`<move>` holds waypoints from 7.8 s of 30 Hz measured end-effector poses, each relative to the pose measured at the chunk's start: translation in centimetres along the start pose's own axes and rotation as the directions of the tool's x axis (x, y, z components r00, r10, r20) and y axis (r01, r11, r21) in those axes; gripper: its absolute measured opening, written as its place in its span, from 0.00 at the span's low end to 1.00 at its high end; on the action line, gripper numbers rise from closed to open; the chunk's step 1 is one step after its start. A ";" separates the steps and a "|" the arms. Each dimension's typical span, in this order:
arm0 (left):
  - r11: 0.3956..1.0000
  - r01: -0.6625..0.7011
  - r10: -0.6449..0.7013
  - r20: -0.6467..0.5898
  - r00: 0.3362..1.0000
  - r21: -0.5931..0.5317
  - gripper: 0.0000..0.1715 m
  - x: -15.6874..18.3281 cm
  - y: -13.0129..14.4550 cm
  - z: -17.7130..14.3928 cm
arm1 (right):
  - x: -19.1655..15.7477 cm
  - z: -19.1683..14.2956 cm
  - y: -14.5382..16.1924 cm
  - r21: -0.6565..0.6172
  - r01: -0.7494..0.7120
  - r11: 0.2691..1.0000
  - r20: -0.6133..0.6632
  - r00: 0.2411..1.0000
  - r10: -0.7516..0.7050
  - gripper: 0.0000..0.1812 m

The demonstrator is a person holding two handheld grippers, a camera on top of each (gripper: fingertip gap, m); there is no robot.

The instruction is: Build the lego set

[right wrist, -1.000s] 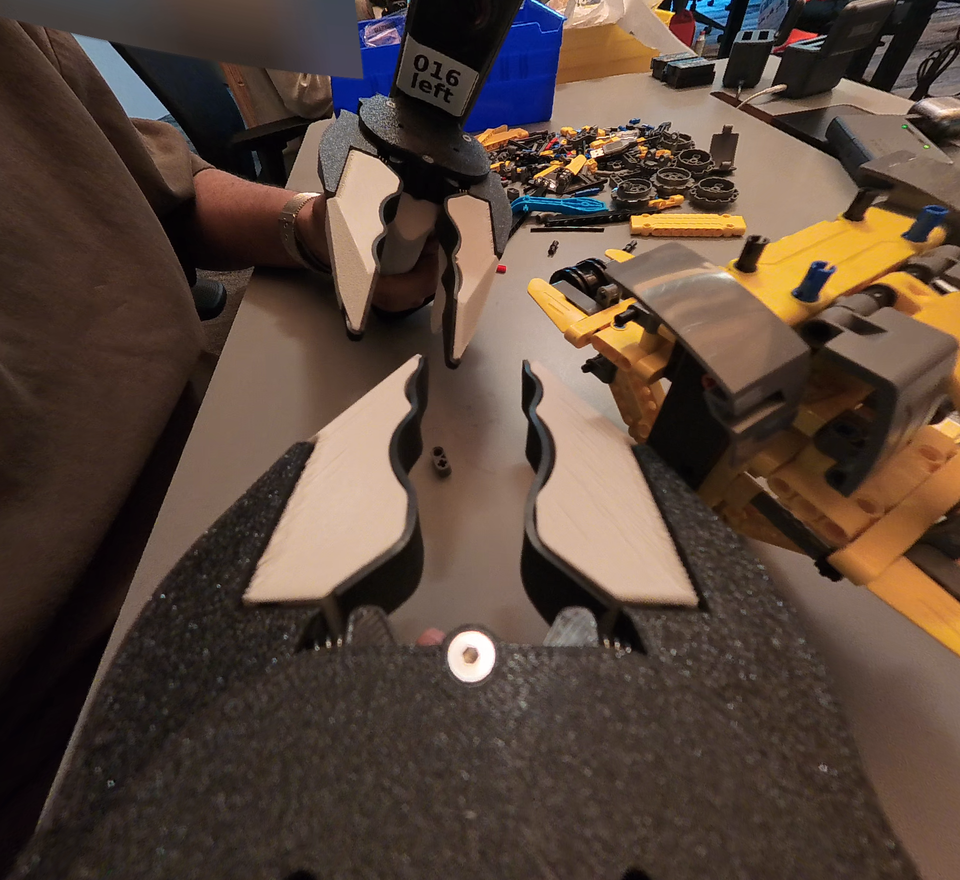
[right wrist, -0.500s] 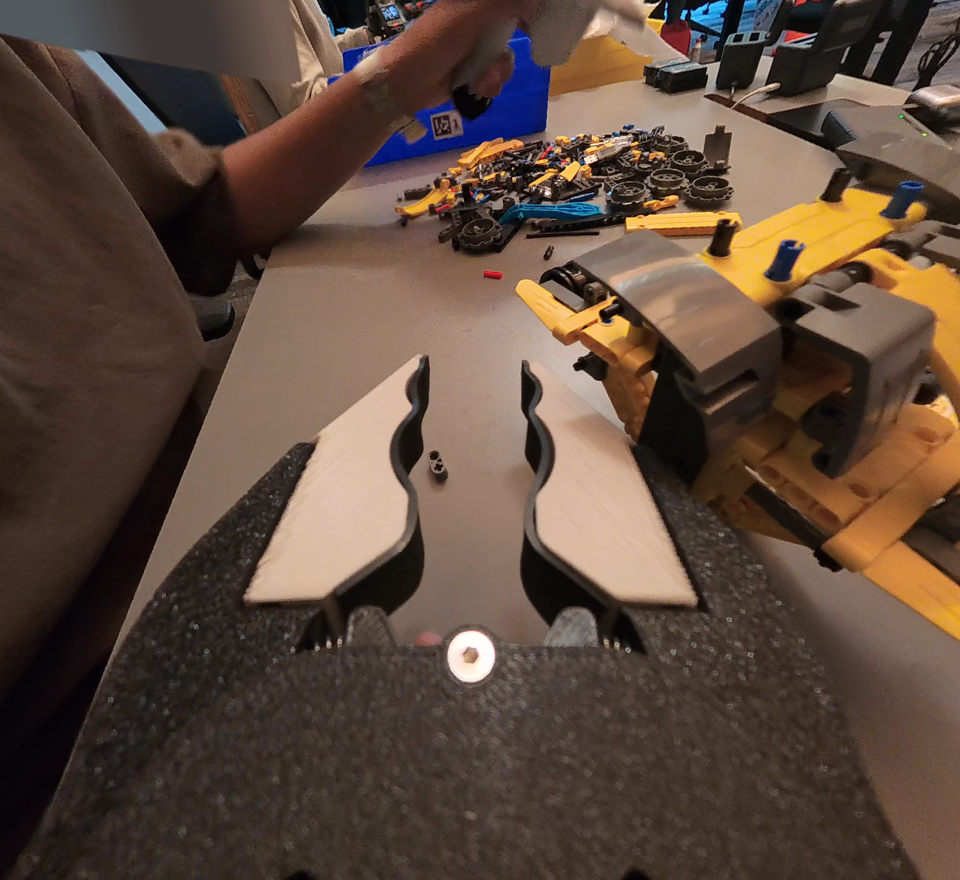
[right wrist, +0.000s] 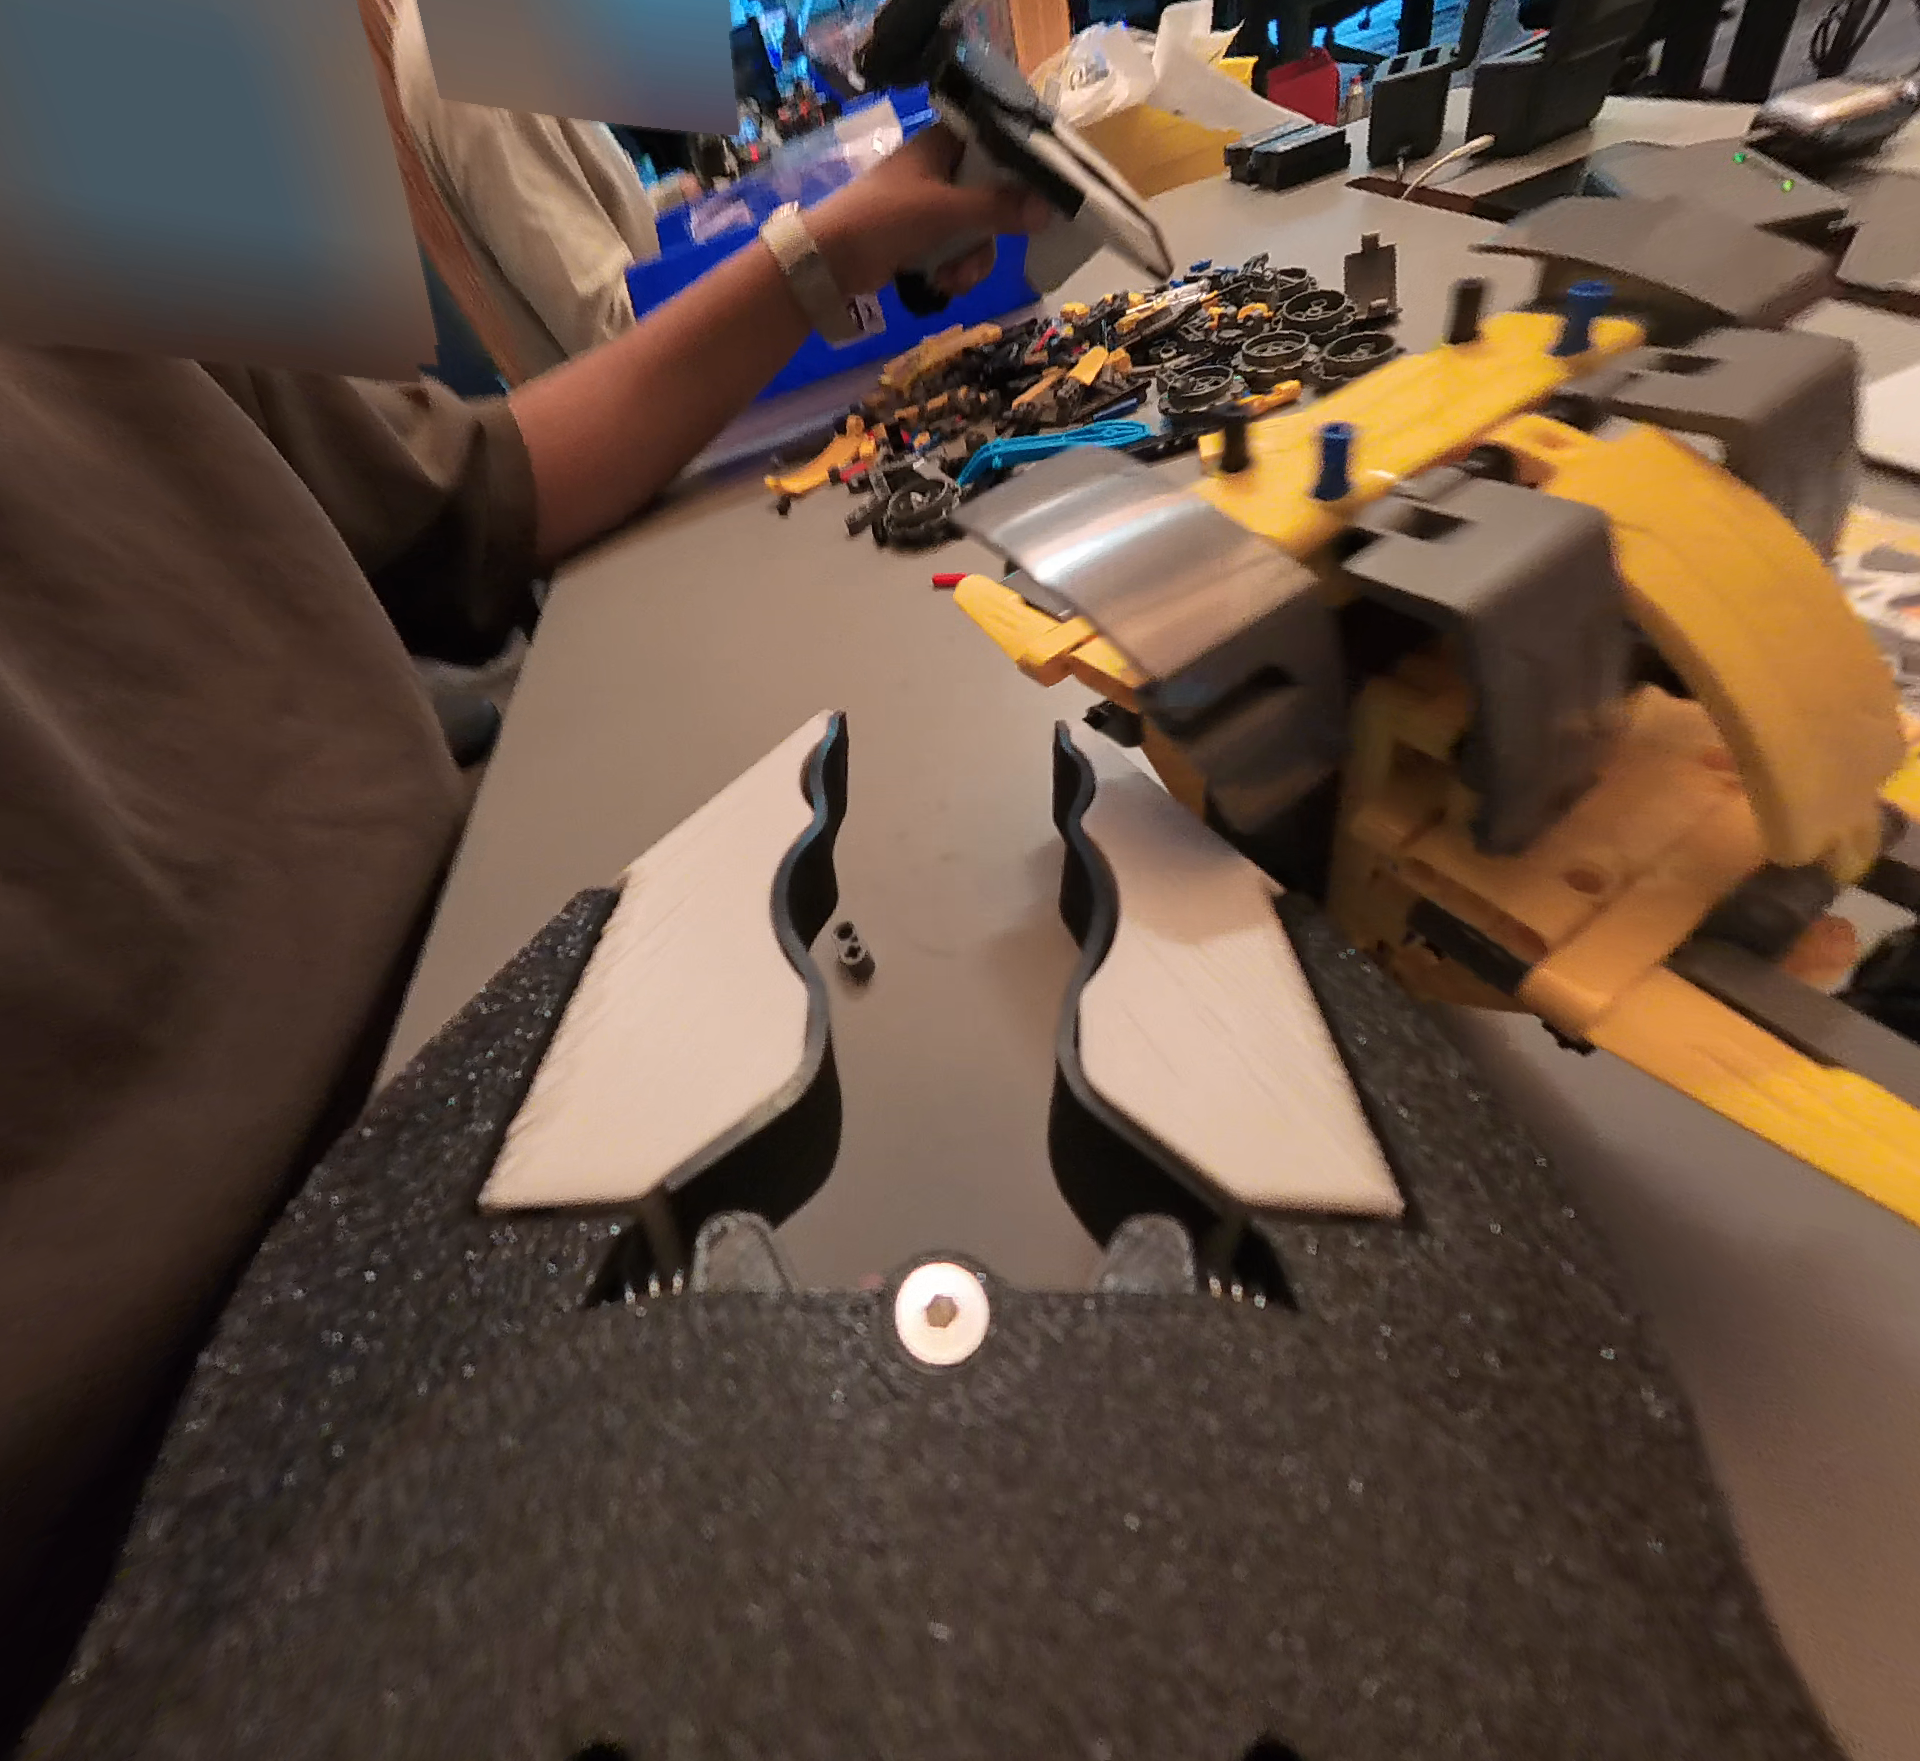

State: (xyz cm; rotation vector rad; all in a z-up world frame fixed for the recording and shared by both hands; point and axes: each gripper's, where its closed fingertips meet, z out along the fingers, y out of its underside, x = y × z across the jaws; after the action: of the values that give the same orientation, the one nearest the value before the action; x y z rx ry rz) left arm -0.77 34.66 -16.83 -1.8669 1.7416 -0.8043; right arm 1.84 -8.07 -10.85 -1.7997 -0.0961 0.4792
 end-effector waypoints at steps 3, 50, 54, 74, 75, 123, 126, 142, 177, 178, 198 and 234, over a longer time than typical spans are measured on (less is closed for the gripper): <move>0.999 0.003 -0.003 -0.005 1.000 -0.045 0.04 0.0 0.9 0.4 | 0.2 -0.2 -0.2 0.017 -0.027 0.999 0.006 1.000 0.027 0.22; 0.999 -0.050 0.050 0.050 0.997 -0.003 0.02 0.1 0.6 1.5 | 0.8 0.1 0.1 0.002 -0.027 1.000 0.018 0.999 0.027 0.23; 0.997 -0.047 0.043 0.066 0.997 0.059 0.02 0.0 -0.5 0.4 | 0.8 0.2 0.0 0.000 -0.024 1.000 0.015 1.000 0.024 0.23; 0.961 -0.268 0.227 -0.750 0.622 0.068 0.02 41.9 5.1 -5.0 | -7.5 0.8 0.7 0.047 0.603 0.796 0.068 0.794 -0.605 0.11; 0.964 -0.264 0.197 -0.777 0.598 0.041 0.02 43.0 5.7 -5.0 | -7.7 0.8 0.9 0.042 0.604 0.796 0.085 0.791 -0.605 0.12; 0.997 -0.045 0.058 -0.234 0.971 0.057 0.14 28.5 9.9 -7.5 | -5.1 2.9 5.2 -0.247 0.622 0.743 0.071 0.777 -0.626 0.05; 0.999 -0.042 0.045 -0.203 0.978 0.018 0.15 28.0 11.7 -6.4 | -5.1 3.0 5.2 -0.249 0.622 0.742 0.070 0.776 -0.627 0.05; 0.988 -0.152 0.152 -0.138 0.979 0.007 0.06 28.3 11.3 -3.1 | -4.8 2.5 3.3 -0.200 0.624 0.755 -0.001 0.771 -0.637 0.05; 0.826 -0.553 0.537 -0.457 0.709 0.110 0.02 44.8 9.1 1.4 | -2.7 1.1 1.9 -0.214 0.614 0.760 -0.107 0.758 -0.643 0.06; 0.826 -0.553 0.535 -0.460 0.709 0.108 0.02 44.8 9.1 1.4 | -2.7 1.1 1.9 -0.215 0.615 0.759 -0.110 0.757 -0.644 0.06; 0.845 -0.519 0.517 -0.438 0.735 0.126 0.03 44.4 8.8 1.6 | -2.3 1.2 2.2 -0.232 0.610 0.757 -0.113 0.757 -0.644 0.06; 0.859 -0.341 0.501 -0.489 0.714 0.382 0.10 41.9 2.3 -3.4 | -2.7 0.0 -0.9 0.041 0.329 0.944 -0.051 0.944 -0.326 0.12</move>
State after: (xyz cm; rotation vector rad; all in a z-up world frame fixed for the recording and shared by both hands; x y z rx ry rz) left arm -3.64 -7.05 -11.59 -1.0122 2.1673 -1.4229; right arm -0.44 -8.71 -9.30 -1.7026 -0.3454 0.2017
